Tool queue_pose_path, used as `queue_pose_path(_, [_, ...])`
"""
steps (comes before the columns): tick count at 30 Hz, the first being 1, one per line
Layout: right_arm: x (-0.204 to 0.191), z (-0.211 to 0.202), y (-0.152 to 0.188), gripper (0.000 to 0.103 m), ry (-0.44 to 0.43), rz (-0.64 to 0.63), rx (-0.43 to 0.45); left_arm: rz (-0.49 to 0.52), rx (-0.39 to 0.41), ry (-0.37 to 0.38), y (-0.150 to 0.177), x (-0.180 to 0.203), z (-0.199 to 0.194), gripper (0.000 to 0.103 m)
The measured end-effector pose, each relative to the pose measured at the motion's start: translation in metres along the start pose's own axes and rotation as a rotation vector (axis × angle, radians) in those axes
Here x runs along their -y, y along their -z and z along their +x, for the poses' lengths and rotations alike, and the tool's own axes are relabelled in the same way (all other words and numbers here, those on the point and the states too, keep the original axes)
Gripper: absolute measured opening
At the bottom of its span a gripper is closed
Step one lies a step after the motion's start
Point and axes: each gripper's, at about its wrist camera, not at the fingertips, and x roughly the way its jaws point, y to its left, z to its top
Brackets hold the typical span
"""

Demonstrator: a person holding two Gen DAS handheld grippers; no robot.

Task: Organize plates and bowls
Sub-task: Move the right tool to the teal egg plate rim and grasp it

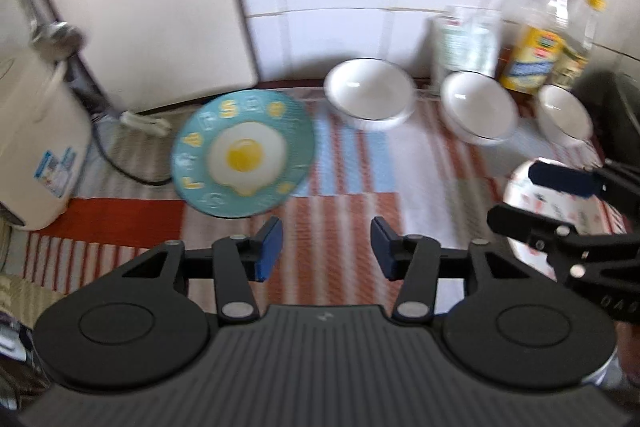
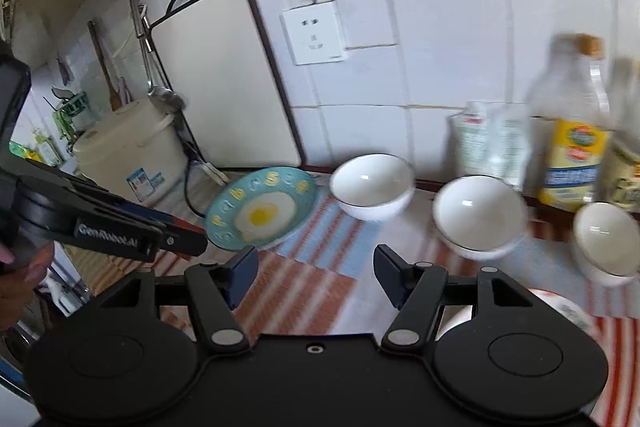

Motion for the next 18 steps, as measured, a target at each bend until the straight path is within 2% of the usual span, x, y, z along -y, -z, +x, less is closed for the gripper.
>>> queue_pose_path(9, [-0.008,0.113,-0.004,0.069,0.028,0.114,-0.096,-0.116,-0.035,-0.072,-0.005,-0.066,0.075,0.053])
queue_pose_path(14, [-0.013,0.157,-0.004,0.069,0.036,0.169,-0.16,-0.166,-0.042,-0.112,-0.007,-0.105,0.113,0.053])
queue_pose_path(18, [-0.016,0.183,-0.008,0.069,0.082,0.186,-0.198,-0.195,-0.041,-0.112,-0.009,-0.134,0.141,0.053])
